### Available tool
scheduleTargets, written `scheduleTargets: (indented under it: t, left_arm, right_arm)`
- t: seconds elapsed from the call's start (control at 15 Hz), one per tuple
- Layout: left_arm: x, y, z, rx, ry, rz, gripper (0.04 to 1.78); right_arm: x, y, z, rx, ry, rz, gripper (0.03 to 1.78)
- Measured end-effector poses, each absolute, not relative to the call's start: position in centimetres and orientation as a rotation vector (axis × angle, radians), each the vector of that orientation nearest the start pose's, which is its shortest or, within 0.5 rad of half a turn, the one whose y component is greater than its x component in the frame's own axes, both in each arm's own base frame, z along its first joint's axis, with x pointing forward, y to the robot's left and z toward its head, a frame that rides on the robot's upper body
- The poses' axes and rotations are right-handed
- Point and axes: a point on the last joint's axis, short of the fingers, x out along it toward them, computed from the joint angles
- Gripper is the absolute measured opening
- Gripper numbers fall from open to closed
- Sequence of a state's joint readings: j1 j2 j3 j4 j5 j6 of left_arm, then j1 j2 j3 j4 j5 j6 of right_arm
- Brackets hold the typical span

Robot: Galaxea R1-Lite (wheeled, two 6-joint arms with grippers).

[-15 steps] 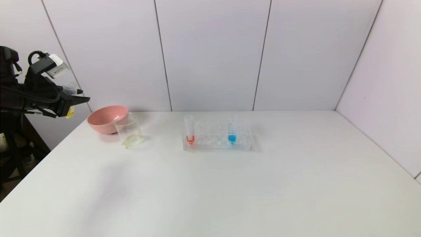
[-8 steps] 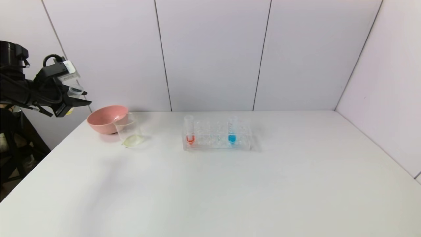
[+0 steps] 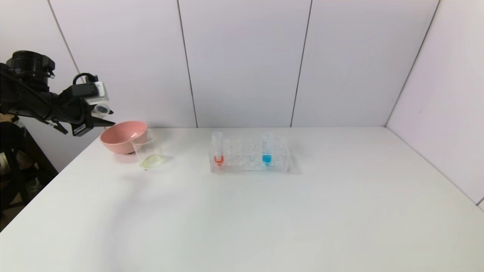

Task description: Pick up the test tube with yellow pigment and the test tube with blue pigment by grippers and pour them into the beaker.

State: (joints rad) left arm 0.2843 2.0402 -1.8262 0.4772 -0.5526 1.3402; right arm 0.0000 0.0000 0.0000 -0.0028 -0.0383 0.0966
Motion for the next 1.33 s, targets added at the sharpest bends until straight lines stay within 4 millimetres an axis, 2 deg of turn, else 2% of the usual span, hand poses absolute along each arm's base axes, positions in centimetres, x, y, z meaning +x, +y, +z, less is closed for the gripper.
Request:
scheduleTargets:
  t: [0.4,1.0,1.33]
  left_arm:
    - [38.8,9.1,24.2,1.049,0.564,-0.636,0.54]
    - [39.8,7.8,23.3,1.104,0.647,-0.606,0.54]
    - [40.4,6.5,22.7,1.138,0.690,-0.592,0.54]
  right_arm:
    - [-2.3,-0.1,7.6,0.096,-0.005,-0.038,1.77]
    - [-2.3,-0.1,7.6,0.096,-0.005,-0.038,1.77]
    - [-2.3,-0.1,7.6,0.096,-0.004,-0.038,1.77]
